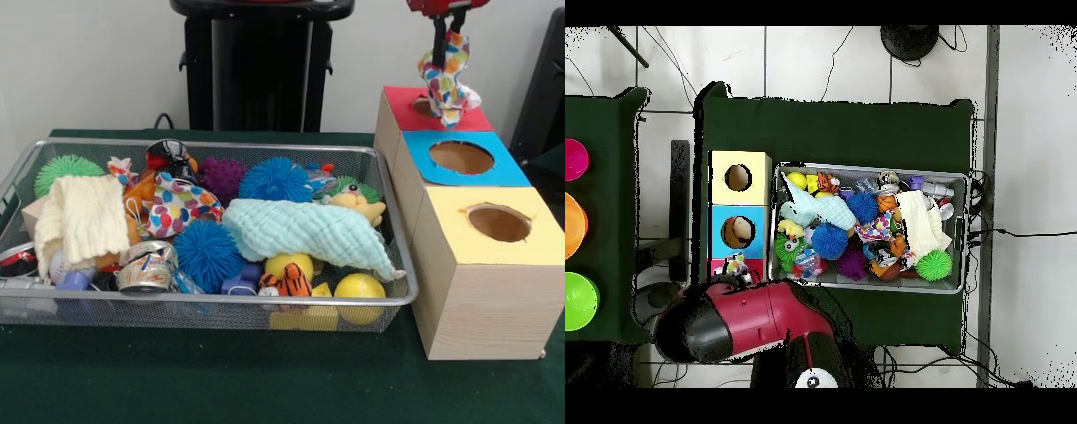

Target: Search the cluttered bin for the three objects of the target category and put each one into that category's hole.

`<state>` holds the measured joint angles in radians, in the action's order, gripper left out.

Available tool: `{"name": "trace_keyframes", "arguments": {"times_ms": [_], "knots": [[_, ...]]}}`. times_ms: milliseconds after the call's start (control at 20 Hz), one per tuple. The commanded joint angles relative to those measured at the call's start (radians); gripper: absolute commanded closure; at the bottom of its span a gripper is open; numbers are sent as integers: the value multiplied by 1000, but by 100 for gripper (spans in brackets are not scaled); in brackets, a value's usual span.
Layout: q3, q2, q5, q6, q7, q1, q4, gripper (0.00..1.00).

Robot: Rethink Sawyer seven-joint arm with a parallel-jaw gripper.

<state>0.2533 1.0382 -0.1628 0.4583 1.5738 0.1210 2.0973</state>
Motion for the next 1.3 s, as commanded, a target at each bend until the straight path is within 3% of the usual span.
{"name": "trace_keyframes", "arguments": {"times_ms": [50,600,1050,1300], "knots": [[-93,-140,10,-80,248,-39,-149,100],[-159,-209,82,-34,269,-143,-273,100],[-232,-179,138,182,288,-247,-414,100],[-251,-168,157,254,277,-269,-455,100]]}}
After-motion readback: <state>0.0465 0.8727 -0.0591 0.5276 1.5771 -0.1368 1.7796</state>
